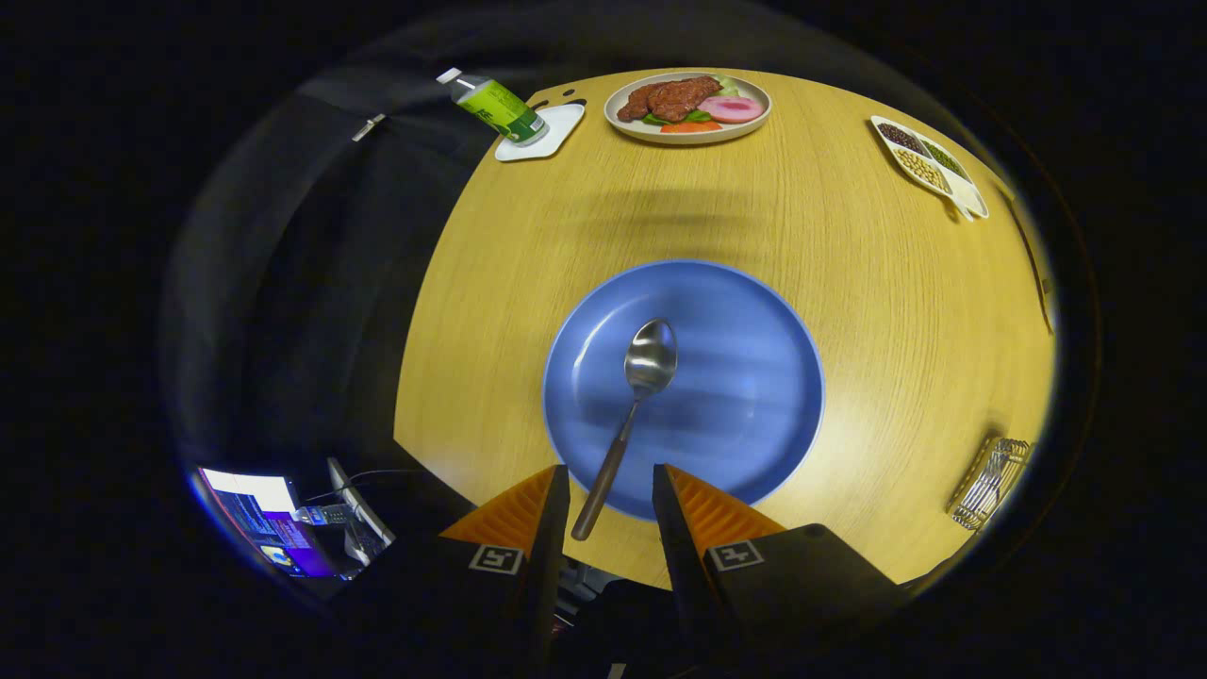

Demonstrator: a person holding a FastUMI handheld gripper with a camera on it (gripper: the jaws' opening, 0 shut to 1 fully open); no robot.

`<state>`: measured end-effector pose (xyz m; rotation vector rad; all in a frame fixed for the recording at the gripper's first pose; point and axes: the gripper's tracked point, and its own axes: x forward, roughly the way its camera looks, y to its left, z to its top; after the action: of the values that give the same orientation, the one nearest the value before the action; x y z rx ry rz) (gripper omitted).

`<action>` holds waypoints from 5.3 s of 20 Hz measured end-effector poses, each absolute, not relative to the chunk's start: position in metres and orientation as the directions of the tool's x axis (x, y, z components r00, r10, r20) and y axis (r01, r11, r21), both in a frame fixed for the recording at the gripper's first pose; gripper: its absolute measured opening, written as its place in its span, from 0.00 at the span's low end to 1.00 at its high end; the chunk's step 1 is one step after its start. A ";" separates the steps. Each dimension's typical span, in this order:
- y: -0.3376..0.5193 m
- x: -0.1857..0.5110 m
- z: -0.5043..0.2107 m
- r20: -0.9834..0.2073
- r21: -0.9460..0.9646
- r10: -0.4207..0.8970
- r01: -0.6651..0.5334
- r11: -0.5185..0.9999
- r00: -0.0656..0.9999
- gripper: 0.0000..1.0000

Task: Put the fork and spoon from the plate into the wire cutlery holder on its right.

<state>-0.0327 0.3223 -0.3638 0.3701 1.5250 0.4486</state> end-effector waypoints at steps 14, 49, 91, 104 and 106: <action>0.340 -0.042 -0.421 -0.905 0.424 0.423 -0.005 0.906 -0.028 0.10; -0.072 -0.131 -0.320 -0.849 0.405 0.406 0.079 0.911 -0.339 0.07; -0.109 -0.020 -0.216 -0.706 0.326 0.284 -0.059 0.944 0.649 0.99; -0.144 -0.008 -0.058 -0.212 0.119 0.242 -0.221 0.968 0.947 0.99; -0.143 -0.010 -0.047 -0.179 0.139 0.256 -0.233 0.963 0.950 0.98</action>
<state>-0.0097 -0.1428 -0.0474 0.1171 0.1976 0.2490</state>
